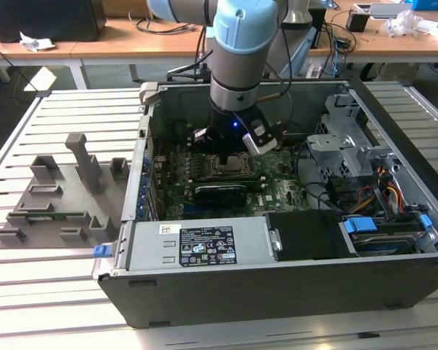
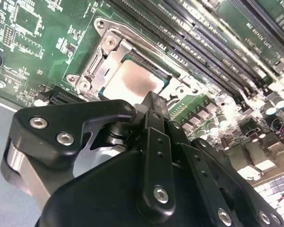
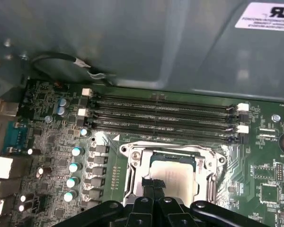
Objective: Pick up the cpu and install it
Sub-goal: 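Install the second cpu locking lever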
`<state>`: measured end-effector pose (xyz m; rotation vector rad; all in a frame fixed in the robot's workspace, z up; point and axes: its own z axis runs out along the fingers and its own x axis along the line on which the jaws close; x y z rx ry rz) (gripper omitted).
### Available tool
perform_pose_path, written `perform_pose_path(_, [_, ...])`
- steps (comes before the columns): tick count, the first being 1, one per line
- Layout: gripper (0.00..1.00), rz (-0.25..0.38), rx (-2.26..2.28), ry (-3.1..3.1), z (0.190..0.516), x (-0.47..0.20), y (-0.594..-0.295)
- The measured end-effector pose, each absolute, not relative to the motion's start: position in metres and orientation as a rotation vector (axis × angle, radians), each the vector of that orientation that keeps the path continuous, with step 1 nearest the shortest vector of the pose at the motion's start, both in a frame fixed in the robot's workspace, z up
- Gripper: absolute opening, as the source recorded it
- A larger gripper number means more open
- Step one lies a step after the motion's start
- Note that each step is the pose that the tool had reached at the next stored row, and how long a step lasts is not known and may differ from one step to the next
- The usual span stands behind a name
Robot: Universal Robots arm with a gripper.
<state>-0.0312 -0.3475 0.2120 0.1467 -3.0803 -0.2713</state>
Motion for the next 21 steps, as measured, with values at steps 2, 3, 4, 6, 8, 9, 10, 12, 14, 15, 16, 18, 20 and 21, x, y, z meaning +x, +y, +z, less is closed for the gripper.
perform_pose_path(2, [0.11,-0.25,0.146,-3.081,0.214,-0.031,-0.344])
perform_pose_path(3, [0.11,-0.241,0.146,-3.082,0.214,-0.031,-0.343])
perform_pose_path(4, [0.11,-0.231,0.146,-3.082,0.215,-0.031,-0.341])
perform_pose_path(6, [0.11,-0.197,0.145,-3.084,0.216,-0.029,-0.337])
perform_pose_path(8, [0.11,-0.145,0.143,-3.079,0.216,-0.02,-0.332])
perform_pose_path(9, [0.11,-0.131,0.142,-3.077,0.216,-0.018,-0.331])
perform_pose_path(10, [0.11,-0.104,0.141,-3.074,0.216,-0.014,-0.33])
perform_pose_path(12, [0.11,-0.06,0.139,-3.072,0.216,-0.01,-0.327])
perform_pose_path(14, [0.11,-0.016,0.138,-3.069,0.216,-0.007,-0.324])
perform_pose_path(15, [0.11,0.009,0.137,-3.067,0.216,-0.005,-0.322])
perform_pose_path(16, [0.11,0.029,0.136,-3.065,0.216,-0.003,-0.321])
perform_pose_path(18, [0.11,0.073,0.134,-3.061,0.216,-0.001,-0.318])
perform_pose_path(20, [0.11,0.125,0.132,-3.058,0.216,0.001,-0.313])
perform_pose_path(21, [0.11,0.138,0.132,-3.057,0.221,0.002,-0.311])
